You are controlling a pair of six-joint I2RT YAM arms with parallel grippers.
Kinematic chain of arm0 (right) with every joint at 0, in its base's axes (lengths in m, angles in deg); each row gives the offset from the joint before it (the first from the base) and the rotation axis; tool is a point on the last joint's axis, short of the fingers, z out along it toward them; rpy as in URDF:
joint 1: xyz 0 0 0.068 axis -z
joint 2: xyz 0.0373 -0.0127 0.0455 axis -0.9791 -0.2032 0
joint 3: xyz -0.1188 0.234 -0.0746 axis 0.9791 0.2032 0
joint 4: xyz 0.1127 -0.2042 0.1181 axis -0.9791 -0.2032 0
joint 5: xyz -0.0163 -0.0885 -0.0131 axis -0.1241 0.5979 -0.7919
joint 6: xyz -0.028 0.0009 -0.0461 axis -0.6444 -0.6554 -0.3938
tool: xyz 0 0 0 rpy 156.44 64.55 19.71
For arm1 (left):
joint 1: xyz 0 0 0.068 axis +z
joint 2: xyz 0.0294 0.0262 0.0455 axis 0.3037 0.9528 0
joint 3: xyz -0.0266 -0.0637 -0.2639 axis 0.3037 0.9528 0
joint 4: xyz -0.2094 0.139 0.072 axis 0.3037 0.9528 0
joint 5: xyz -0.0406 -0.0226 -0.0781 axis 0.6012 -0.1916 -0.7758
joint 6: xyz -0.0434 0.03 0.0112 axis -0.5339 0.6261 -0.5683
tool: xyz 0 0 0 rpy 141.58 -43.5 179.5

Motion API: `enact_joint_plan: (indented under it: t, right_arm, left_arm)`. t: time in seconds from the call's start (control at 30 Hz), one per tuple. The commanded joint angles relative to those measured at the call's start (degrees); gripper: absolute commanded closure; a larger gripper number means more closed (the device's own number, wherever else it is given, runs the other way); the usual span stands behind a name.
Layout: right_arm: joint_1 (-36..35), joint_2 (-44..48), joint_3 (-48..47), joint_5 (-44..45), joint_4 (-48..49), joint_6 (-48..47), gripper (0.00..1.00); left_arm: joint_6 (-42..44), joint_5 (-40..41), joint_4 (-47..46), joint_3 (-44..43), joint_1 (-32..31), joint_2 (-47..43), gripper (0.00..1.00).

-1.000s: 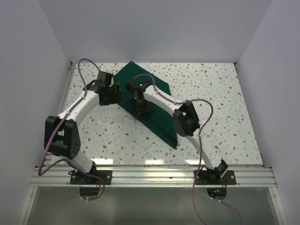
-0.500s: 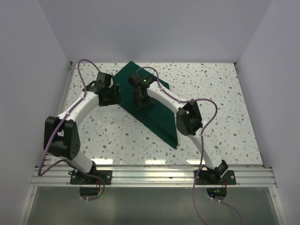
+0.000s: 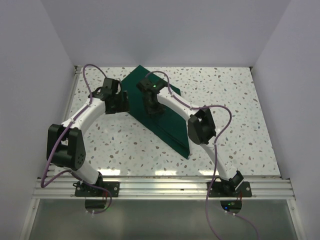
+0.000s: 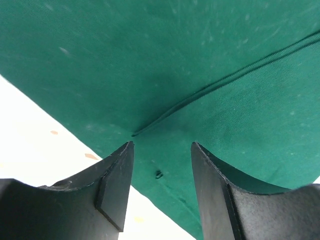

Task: Open and lay out the surgical kit
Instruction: Open the surgical kit at the center of the board.

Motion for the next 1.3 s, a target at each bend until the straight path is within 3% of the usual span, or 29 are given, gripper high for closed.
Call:
enact_joint_plan:
  t: [0.0,0.3,0.57,0.67,1.03,1.27]
  right_arm:
    - [0.0,-0.2,1.8,1.1,0.3,0.3,0.48]
    - [-0.3,-1.6,2.6,-0.2,0.3,0.2,0.51]
    - [-0.3,-1.9,2.1,1.5,-0.4,-0.2,0.92]
    - [-0.3,-1.7,1.8,2.2,-0.6,-0.4,1.0]
    - [1.4,4.8,-0.6,5.4,-3.3,-0.4,1.0]
    - [6.9,18.6,11.7,13.4,-1.6,-0.3,1.0]
  left_arm:
    - [0.2,0.2,-2.2,0.7,0.4,-2.2,0.26]
    - [-0.1,0.3,-2.8,1.2,0.4,-2.1,0.26]
    - [0.2,0.0,-3.0,1.3,0.4,-2.0,0.26]
    - [0.4,0.0,-2.9,1.1,0.4,-1.8,0.26]
    - [0.4,-0.2,-2.5,0.8,0.3,-2.1,0.26]
    - [0.6,-0.2,-1.3,-1.2,0.4,-1.7,0.26]
